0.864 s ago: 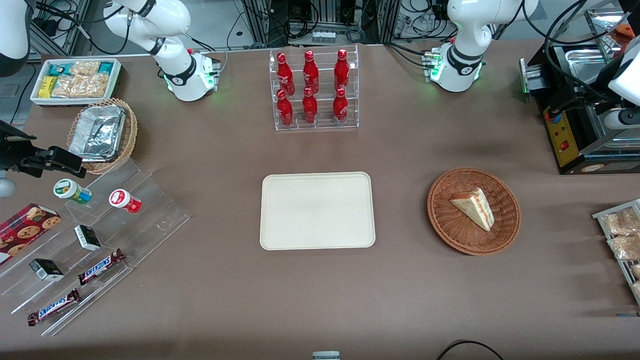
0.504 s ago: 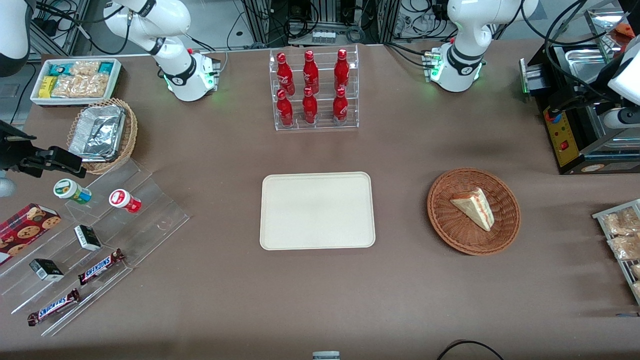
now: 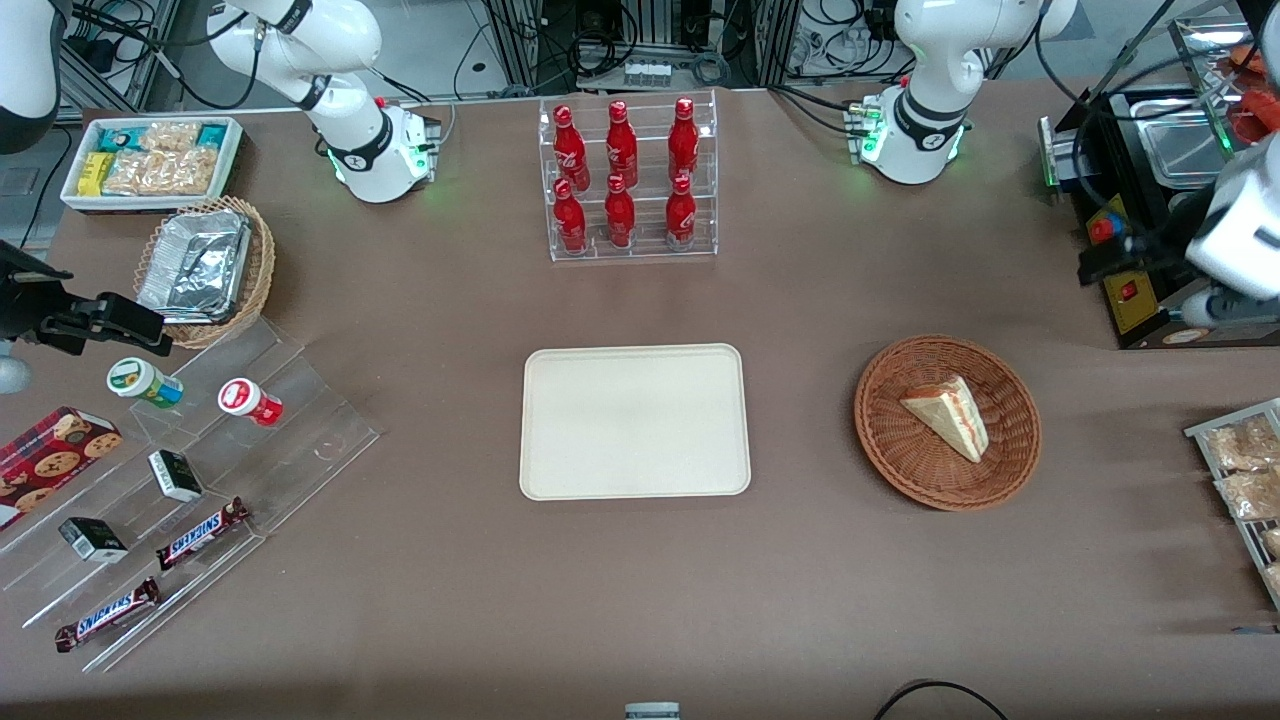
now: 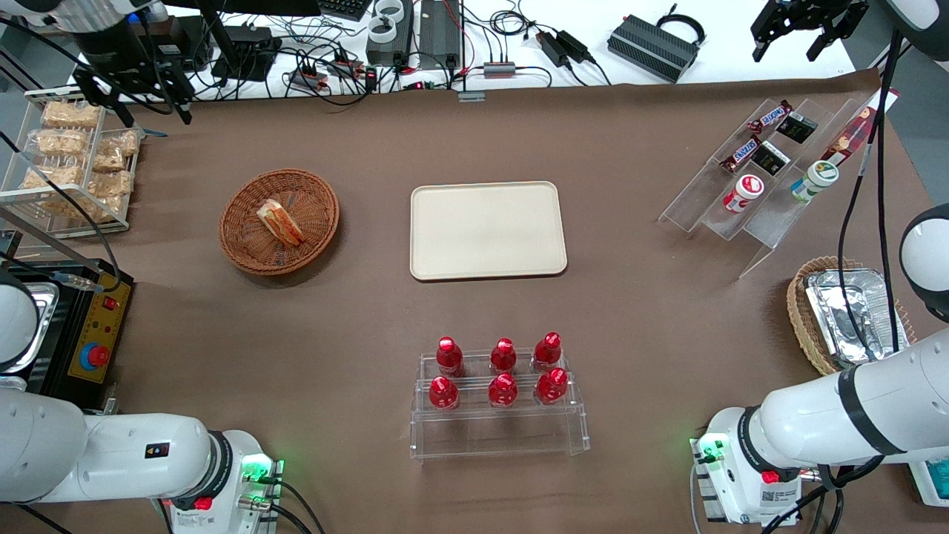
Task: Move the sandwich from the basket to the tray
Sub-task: 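Move the left gripper over the wicker basket above the wrapped sandwich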
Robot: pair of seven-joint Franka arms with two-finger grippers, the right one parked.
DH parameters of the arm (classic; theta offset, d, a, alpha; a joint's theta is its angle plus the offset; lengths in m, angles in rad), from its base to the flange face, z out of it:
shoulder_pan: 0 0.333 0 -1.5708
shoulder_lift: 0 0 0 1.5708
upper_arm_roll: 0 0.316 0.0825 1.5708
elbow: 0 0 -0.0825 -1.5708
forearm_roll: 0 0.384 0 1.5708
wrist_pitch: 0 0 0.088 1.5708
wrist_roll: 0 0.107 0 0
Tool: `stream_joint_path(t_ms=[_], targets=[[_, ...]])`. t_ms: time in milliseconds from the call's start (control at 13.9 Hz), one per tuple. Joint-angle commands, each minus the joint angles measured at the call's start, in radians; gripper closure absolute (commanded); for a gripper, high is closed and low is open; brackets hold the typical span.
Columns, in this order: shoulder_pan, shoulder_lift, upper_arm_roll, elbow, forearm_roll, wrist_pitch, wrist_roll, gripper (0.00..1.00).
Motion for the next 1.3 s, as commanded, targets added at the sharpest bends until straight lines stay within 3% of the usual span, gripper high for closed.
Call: stream_joint_path(t_ms=[0,648,864,1224], targets=[[-0.004,-0.003,-0.001,-0.113,0.007,0.127,-0.156,0.0],[-0.025,-0.009,-0.007,-0.535,-0.013,0.699,-0.593,0.0],[-0.071,0.027,-0.008,-0.584,-0.013,0.839,-0.669,0.0],[-0.089,0.094,-0.007,-0.592,-0.003,0.876,-0.671,0.0]])
